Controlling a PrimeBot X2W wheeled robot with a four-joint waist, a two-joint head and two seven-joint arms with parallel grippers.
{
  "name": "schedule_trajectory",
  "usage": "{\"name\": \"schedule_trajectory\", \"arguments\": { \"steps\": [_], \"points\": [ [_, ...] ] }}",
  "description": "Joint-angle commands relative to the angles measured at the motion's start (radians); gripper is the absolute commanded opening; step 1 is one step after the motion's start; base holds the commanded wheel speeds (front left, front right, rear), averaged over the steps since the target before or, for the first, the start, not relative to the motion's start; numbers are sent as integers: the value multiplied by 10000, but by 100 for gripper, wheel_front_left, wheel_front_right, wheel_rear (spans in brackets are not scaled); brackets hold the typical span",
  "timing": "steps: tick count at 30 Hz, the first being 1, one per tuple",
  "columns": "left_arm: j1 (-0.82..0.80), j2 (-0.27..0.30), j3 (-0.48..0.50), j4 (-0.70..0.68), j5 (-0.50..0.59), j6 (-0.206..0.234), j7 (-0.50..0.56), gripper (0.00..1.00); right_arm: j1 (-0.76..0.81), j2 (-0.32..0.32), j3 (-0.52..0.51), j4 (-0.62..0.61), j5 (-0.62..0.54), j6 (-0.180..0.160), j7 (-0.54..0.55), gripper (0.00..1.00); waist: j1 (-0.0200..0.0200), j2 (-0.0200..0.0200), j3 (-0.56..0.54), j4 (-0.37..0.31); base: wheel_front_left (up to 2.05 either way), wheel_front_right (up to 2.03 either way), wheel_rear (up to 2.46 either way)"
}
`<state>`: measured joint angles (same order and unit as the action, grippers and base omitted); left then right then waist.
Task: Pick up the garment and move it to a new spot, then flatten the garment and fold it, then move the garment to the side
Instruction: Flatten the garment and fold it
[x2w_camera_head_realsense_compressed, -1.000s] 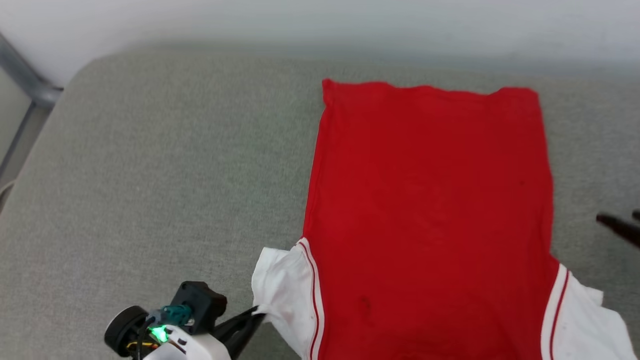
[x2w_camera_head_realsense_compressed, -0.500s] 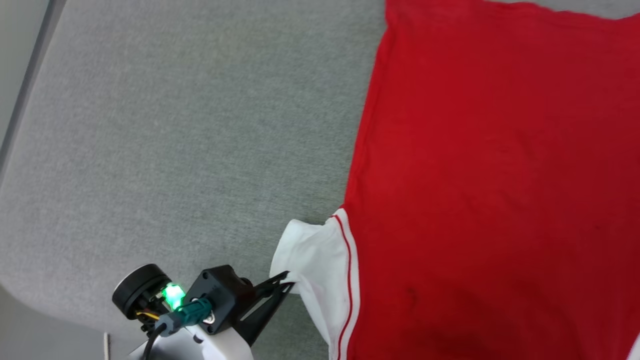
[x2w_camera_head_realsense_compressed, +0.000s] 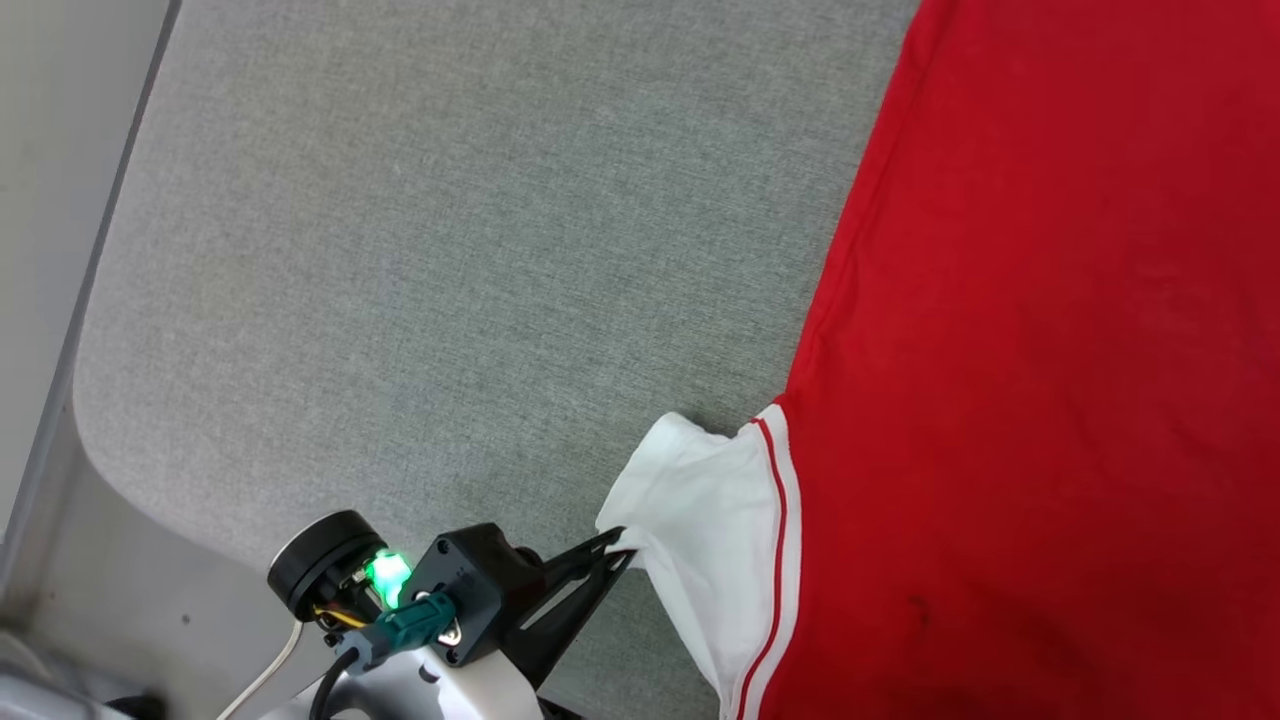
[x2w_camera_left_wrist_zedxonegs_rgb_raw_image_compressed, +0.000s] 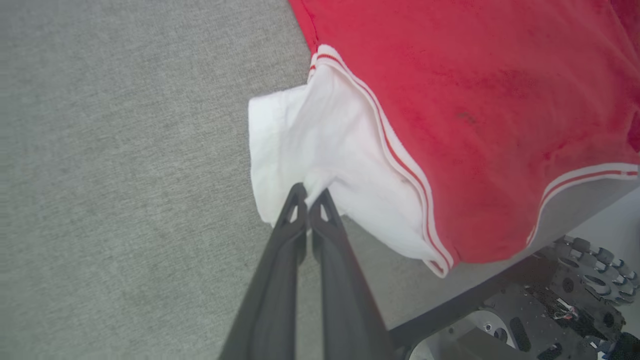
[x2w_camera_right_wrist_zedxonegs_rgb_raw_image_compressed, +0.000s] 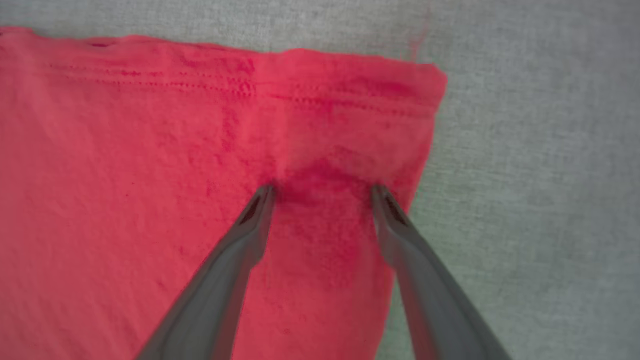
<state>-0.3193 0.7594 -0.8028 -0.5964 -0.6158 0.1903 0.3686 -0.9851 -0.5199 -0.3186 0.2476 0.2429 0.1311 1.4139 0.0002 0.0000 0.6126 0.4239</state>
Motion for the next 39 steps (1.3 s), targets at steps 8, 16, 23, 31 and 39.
{"name": "schedule_trajectory", "arguments": {
  "steps": [8,16,23,31,39],
  "points": [
    [-219,-223,4,256,18,-128,-317,0,653,83,189,371,-146,-8,-129,100,-2,0,354,281,0,0,0],
    [-178,-112,135,420,-32,-107,-486,0,1092,99,351,481,-4,-8,-362,0,-2,0,70,170,0,0,0],
    [71,27,273,606,-217,32,-580,0,1878,43,648,694,183,-8,-987,0,-2,0,-900,-320,0,0,0],
    [324,173,338,845,-436,308,-339,0,3294,160,1190,779,847,-9,-1535,0,-2,0,-2464,-1210,0,0,0],
    [848,315,450,1225,-869,586,-383,0,5102,209,1943,483,1815,-8,-2144,0,-2,0,-3871,-2183,0,0,0]
  ]
}}
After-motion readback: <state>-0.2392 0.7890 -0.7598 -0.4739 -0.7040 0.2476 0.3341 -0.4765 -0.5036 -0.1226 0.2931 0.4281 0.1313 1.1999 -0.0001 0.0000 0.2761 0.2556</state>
